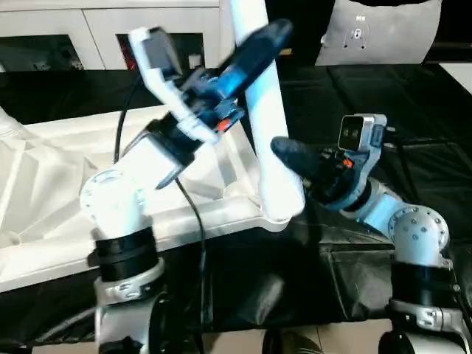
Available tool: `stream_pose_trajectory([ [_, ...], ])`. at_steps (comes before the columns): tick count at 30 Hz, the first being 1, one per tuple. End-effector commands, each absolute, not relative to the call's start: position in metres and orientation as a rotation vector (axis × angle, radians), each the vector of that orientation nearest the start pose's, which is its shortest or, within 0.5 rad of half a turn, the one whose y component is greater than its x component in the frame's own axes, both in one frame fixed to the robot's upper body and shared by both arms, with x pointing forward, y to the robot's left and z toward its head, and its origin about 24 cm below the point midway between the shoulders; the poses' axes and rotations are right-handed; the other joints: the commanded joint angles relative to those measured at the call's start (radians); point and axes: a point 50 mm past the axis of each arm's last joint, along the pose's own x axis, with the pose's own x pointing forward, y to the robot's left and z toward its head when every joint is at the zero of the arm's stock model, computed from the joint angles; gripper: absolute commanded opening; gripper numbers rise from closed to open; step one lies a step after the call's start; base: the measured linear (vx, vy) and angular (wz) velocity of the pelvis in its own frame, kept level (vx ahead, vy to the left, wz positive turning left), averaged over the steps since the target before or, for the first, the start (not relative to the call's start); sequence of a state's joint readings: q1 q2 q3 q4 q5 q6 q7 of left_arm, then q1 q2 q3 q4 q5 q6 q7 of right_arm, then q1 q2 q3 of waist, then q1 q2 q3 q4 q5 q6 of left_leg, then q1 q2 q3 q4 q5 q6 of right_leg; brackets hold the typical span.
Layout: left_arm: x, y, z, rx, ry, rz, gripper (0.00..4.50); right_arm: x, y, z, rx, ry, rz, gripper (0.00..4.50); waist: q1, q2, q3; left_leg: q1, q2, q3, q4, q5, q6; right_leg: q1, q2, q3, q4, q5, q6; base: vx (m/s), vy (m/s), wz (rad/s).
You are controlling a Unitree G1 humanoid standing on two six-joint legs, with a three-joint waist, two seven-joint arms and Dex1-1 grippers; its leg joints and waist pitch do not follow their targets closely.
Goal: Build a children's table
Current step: Pick table leg
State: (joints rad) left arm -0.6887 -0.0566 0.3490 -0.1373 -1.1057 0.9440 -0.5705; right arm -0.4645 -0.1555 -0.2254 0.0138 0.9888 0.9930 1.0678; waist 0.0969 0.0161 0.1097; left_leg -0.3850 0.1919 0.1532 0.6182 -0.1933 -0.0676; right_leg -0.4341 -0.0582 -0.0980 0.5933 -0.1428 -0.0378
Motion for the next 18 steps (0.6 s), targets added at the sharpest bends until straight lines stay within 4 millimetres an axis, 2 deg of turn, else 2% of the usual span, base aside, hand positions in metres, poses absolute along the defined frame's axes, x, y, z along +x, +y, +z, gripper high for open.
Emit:
stream_pose_trajectory([
  [1,0.285,0.084,0.233,-0.91,-0.204,-1.391,3.72,0.273,-0.119,0.15,0.918,0.045,1.515,1.85,0.004,0.002,-0.097,0.008,0.023,-0.001,-0.064,-0.046,0.079,0.079,-0.069,0.044,-0.083,-0.345,-0.111,0.0,0.0,0.0],
  [3,0.286,0.083,0.231,-0.876,-0.186,-1.381,3.6,0.273,-0.118,0.149,0.907,0.049,1.506,1.85,0.003,0.002,-0.097,0.009,0.024,-0.002,-0.066,-0.061,0.067,0.08,-0.07,0.043,-0.084,-0.356,-0.106,0.0,0.0,0.0],
  [4,0.288,0.083,0.23,-0.85,-0.179,-1.359,3.37,0.275,-0.118,0.149,0.891,0.043,1.484,1.85,0.003,0.006,-0.096,0.01,0.023,-0.002,-0.066,-0.071,0.062,0.079,-0.07,0.044,-0.086,-0.365,-0.101,0.0,0.0,0.0],
  [6,0.291,0.084,0.228,-0.787,-0.169,-1.295,3.21,0.278,-0.118,0.149,0.83,0.028,1.434,1.85,0.002,0.005,-0.096,0.009,0.024,-0.003,-0.068,-0.078,0.049,0.079,-0.071,0.044,-0.087,-0.381,-0.079,0.0,0.0,0.0],
  [8,0.295,0.087,0.223,-0.668,-0.155,-1.192,3.17,0.281,-0.114,0.148,0.709,0.015,1.364,1.85,0.0,0.004,-0.095,0.008,0.024,-0.005,-0.07,-0.082,0.04,0.077,-0.07,0.044,-0.089,-0.393,-0.057,0.0,0.0,0.0],
  [9,0.297,0.089,0.221,-0.63,-0.148,-1.141,2.93,0.283,-0.111,0.146,0.633,0.018,1.314,1.85,-0.001,0.005,-0.097,0.007,0.022,-0.004,-0.069,-0.078,0.032,0.079,-0.071,0.045,-0.086,-0.397,-0.048,0.0,0.0,0.0],
  [11,0.3,0.095,0.217,-0.574,-0.134,-1.018,2.78,0.285,-0.106,0.142,0.5,0.016,1.236,1.85,-0.005,0.007,-0.098,0.006,0.022,-0.003,-0.067,-0.072,0.027,0.078,-0.071,0.045,-0.085,-0.395,-0.044,0.0,0.0,0.0],
  [12,0.3,0.095,0.217,-0.574,-0.134,-1.018,2.75,0.285,-0.106,0.142,0.5,0.016,1.236,1.85,-0.008,0.007,-0.097,0.006,0.02,-0.002,-0.067,-0.075,0.027,0.077,-0.068,0.044,-0.086,-0.397,-0.041,0.0,0.0,0.0],
  [15,0.303,0.098,0.21,-0.436,-0.094,-0.838,2.43,0.288,-0.094,0.135,0.271,-0.011,1.093,1.85,-0.013,0.005,-0.096,0.004,0.023,-0.004,-0.069,-0.088,0.022,0.074,-0.068,0.043,-0.085,-0.406,-0.036,0.0,0.0,0.0],
  [18,0.305,0.094,0.207,-0.361,-0.098,-0.669,2.24,0.292,-0.085,0.13,0.218,-0.045,0.954,1.85,-0.016,0.006,-0.094,0.005,0.022,-0.002,-0.069,-0.106,0.026,0.071,-0.07,0.044,-0.09,-0.433,-0.038,0.0,0.0,0.0],
])
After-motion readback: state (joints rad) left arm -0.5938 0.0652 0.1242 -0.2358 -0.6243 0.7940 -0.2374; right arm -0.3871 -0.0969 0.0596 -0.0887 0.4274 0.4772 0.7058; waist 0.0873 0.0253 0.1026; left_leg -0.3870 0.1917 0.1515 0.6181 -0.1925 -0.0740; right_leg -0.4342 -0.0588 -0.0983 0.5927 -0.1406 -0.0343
